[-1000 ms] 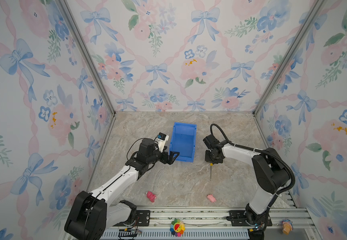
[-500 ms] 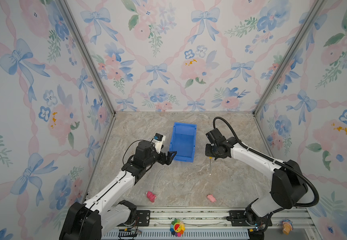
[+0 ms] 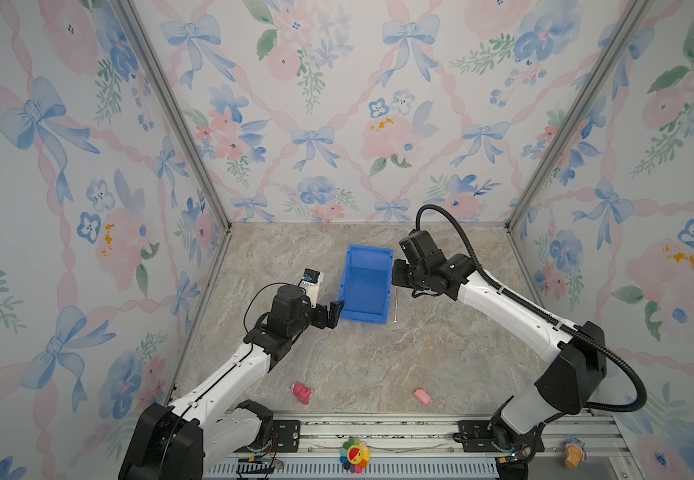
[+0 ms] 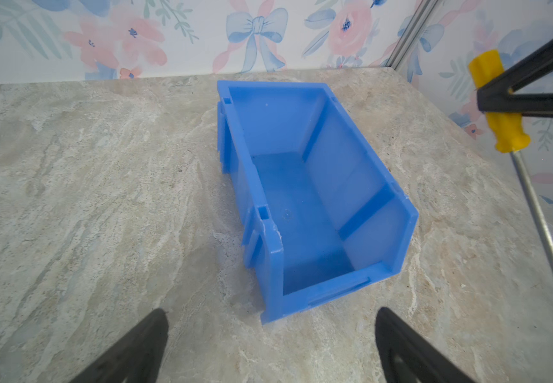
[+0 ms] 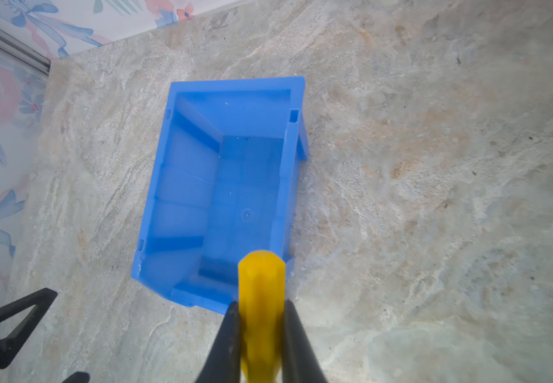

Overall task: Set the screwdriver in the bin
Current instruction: 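Lift the screwdriver with the right gripper and carry it over the blue bin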

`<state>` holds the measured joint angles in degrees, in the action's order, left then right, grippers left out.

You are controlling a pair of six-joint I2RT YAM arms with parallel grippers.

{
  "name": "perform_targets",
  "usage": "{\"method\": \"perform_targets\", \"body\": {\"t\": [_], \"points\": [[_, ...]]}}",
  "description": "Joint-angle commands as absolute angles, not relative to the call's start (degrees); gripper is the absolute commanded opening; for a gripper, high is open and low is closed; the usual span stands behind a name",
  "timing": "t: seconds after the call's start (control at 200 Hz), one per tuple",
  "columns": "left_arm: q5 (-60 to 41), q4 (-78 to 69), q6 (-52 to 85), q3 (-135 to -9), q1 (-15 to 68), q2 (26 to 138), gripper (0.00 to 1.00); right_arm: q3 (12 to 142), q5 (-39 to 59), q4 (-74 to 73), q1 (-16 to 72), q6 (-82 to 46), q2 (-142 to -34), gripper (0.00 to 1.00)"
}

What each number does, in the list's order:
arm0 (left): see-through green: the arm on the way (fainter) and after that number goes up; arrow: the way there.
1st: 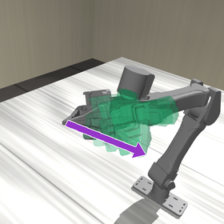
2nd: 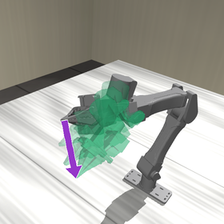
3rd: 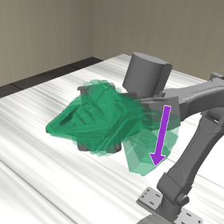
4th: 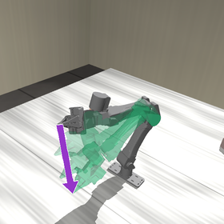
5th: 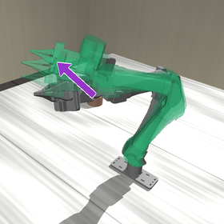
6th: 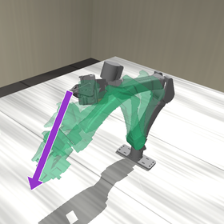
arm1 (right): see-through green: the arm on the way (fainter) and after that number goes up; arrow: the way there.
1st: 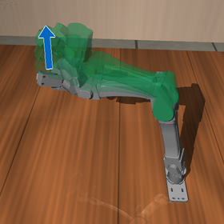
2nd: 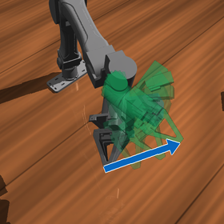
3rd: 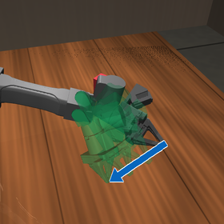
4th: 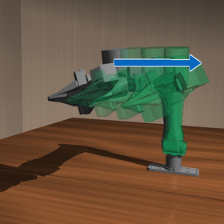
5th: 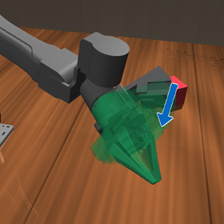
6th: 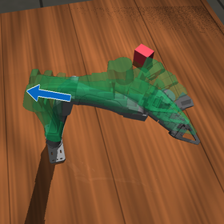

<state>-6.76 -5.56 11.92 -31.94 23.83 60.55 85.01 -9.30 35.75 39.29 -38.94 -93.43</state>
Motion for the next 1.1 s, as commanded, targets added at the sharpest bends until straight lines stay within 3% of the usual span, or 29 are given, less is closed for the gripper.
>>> {"method": "perform_targets", "body": {"t": [0.0, 0.235, 1.095], "points": [[-4.66, -4.30, 10.64, -30.86, 23.38, 58.76, 0.98, 87.60, -7.19, 31.81, 40.72, -41.35, -97.55, 0.01], [-11.90, -6.33, 12.19, -29.81, 23.38, 56.97, 0.98, 96.10, -5.34, 30.19, 41.29, -43.01, -105.71, 0.01], [-10.90, -6.37, 11.37, -29.27, 23.30, 55.70, 0.98, 110.57, -4.53, 30.30, 38.35, -45.31, -126.79, 0.03]]}}
